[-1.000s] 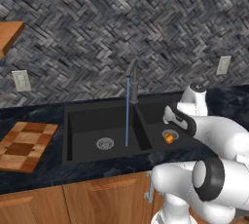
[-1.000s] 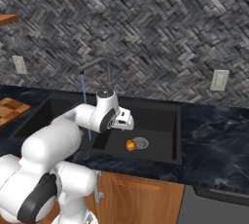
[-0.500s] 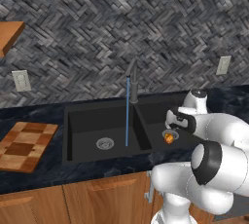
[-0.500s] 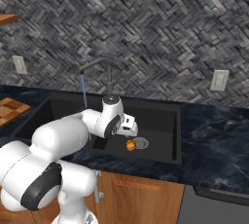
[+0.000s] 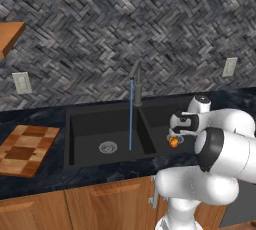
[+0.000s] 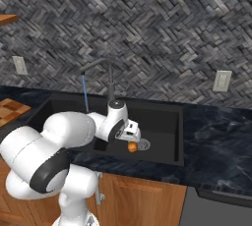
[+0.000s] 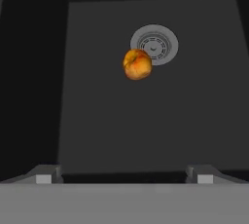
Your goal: Pick the peach from the sink and place it on the cutting board to airdry. Then turn off the sink faucet.
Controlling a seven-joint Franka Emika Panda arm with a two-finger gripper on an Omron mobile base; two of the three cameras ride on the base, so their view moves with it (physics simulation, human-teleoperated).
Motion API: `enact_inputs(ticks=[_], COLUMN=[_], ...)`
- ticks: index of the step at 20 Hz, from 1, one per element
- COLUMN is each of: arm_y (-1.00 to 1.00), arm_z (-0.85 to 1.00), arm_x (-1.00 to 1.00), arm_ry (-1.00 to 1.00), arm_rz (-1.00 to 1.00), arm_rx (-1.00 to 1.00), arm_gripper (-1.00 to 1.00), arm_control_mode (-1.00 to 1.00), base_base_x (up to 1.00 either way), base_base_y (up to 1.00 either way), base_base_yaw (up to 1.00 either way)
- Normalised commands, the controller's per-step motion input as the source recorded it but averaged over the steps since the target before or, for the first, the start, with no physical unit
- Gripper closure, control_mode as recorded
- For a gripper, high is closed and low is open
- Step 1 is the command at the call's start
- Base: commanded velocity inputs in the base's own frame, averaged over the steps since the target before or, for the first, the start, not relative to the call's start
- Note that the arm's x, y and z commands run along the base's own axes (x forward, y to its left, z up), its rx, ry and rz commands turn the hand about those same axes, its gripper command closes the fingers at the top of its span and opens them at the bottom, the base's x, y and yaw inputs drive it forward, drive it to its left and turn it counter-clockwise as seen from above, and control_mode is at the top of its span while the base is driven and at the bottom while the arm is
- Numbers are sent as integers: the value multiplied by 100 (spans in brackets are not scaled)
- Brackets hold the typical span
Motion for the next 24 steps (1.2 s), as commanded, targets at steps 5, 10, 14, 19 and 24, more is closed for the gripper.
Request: enact_inputs(ticks=[5,10,14,19,24], arm_y=[0,0,0,0,-4], arm_z=[-32,-25,-15,-8,-14], arm_x=[5,11,21,25,20], arm_ry=[4,2,1,0,1], arm_rz=[0,0,0,0,0], arm_rx=[3,2,1,1,1], arm_gripper=[-100,-100,-100,-100,-100], arm_control_mode=[-100,-100,-100,-100,-100], base_base_x=[0,0,0,0,0], base_base_y=[0,0,0,0,0], base_base_yaw=[0,0,0,0,0])
